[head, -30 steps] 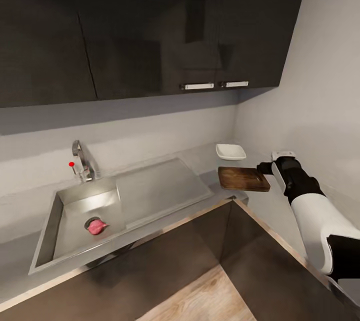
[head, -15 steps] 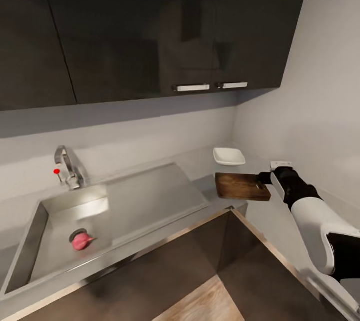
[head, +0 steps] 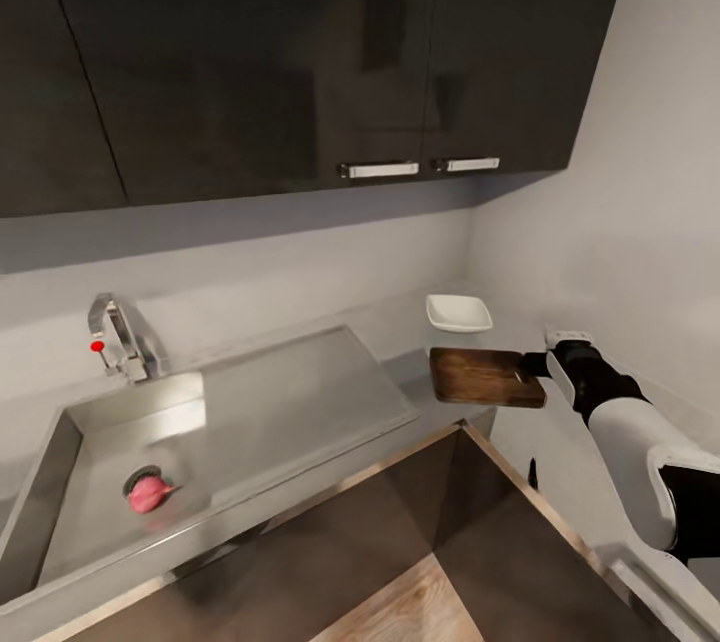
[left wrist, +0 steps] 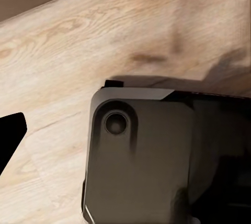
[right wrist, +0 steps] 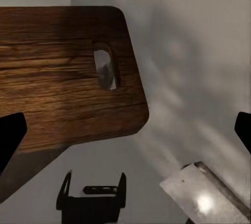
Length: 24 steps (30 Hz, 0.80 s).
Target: In the kitchen, take the Vidalia onion out of the sink, dice it on the chopping board with the paring knife, put the diced onion into the bowl on the countertop, then place both the paring knife and the chopping board into the sink.
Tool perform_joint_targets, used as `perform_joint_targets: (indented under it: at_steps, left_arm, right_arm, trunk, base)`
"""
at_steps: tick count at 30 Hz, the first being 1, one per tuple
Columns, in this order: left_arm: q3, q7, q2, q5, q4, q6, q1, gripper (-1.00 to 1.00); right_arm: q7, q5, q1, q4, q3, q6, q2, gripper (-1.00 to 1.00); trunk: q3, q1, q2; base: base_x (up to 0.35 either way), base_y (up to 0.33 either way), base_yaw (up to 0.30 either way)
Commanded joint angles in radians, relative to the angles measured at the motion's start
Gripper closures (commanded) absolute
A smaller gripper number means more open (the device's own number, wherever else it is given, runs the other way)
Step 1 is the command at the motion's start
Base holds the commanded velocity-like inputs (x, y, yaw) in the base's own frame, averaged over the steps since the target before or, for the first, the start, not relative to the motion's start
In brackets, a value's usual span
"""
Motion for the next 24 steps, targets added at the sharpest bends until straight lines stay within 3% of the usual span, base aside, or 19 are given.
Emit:
perform_joint_targets:
  at_steps: [1,10,21,24]
  left_arm:
    - [0.005,-0.001,0.000,0.002,-0.001,-0.002,0.000,-1.00]
    - [0.005,-0.001,0.000,0.003,-0.001,-0.002,0.000,-1.00]
    - [0.005,-0.001,-0.001,0.002,-0.001,-0.002,0.000,-1.00]
    - [0.005,-0.001,0.000,0.003,-0.001,-0.002,0.000,-1.00]
  right_arm:
    - [0.003,0.009,-0.001,0.005,-0.006,0.004,0.001,-1.00]
    - [0.002,0.008,-0.001,0.030,-0.006,-0.031,0.000,-1.00]
    - [0.003,0.008,-0.001,0.042,-0.007,-0.039,-0.016,-1.00]
    - [0.004,0.008,-0.001,0.052,-0.007,-0.040,-0.031,-1.00]
  trunk:
    - [-0.004,0.001,-0.002]
    - [-0.018,0.001,-0.002]
    - [-0.036,0.001,-0.002]
    - [-0.040,0.001,-0.002]
  base:
    - [0.273,-0.098,0.000]
    - [0.249,-0.075,0.000]
    - [0.032,-0.004,0.000]
    - [0.001,0.000,0.000]
